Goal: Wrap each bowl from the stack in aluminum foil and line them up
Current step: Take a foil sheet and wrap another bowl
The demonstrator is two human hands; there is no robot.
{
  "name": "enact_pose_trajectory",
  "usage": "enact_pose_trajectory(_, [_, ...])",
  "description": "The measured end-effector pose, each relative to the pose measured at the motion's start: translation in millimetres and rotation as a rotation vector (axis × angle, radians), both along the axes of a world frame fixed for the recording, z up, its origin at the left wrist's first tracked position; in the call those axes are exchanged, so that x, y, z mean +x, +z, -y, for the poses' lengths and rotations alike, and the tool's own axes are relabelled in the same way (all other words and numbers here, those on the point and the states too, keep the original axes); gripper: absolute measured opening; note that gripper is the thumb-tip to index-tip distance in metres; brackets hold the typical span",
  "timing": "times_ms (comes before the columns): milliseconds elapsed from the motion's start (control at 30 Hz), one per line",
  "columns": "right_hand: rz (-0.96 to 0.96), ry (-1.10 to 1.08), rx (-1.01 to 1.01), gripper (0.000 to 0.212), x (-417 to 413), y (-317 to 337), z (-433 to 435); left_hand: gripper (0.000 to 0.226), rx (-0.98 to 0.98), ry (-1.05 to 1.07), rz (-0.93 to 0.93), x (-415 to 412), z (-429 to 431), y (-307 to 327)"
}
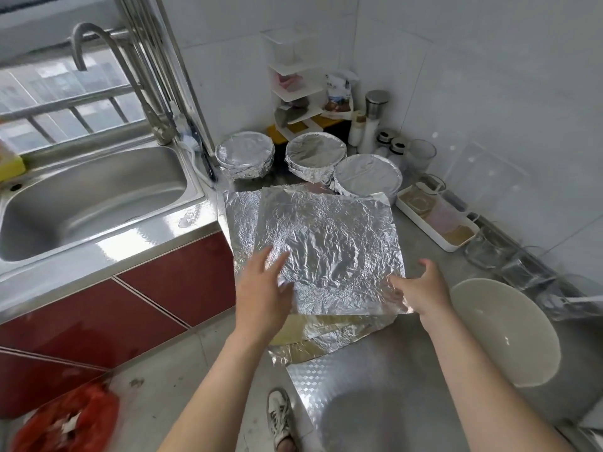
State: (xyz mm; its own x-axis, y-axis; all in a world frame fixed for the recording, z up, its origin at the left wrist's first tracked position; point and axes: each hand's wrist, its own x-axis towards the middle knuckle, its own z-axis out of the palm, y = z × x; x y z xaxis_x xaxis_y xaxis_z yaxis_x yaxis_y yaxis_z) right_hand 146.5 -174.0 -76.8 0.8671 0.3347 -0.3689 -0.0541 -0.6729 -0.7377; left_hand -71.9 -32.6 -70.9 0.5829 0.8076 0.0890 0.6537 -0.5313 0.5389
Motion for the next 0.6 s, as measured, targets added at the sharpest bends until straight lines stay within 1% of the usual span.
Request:
enact_pose_trajectory(67, [-0.027,-0.052,0.032,0.063,1,1,-1,0.051,0.042,-0.237,-0.140,17,13,-3])
enact_pose_trajectory(133, [-0.072,-0.111,0.095,0.054,3,-1,-2,0.051,0.055,-0.346,-0.248,28,23,-16])
enact_pose_trajectory(167, [-0.091,-0.129,0.109,0.052,4,-3,-2,0.049,0.063,-0.364,-0.256,31,25,-23])
enact_pose_trajectory(267, [-0.132,-0.160,0.124,0.052,10,-14,0,0.042,0.080,-0.382,-0.193,31,24,-40])
enact_pose_trajectory(333, [-0.162,-0.183,0.132,0.053,11,-18,1,0.036,0.116,-0.407,-0.147,31,20,-45])
enact_pose_trajectory(533, [-0.209,-0.214,0.160,0.056,12,-26,0,0.024,0.175,-0.392,-0.014,28,11,-51])
enact_pose_trajectory(600, [-0.213,-0.213,0.178,0.051,14,-29,-2,0.021,0.196,-0.364,0.021,28,10,-50])
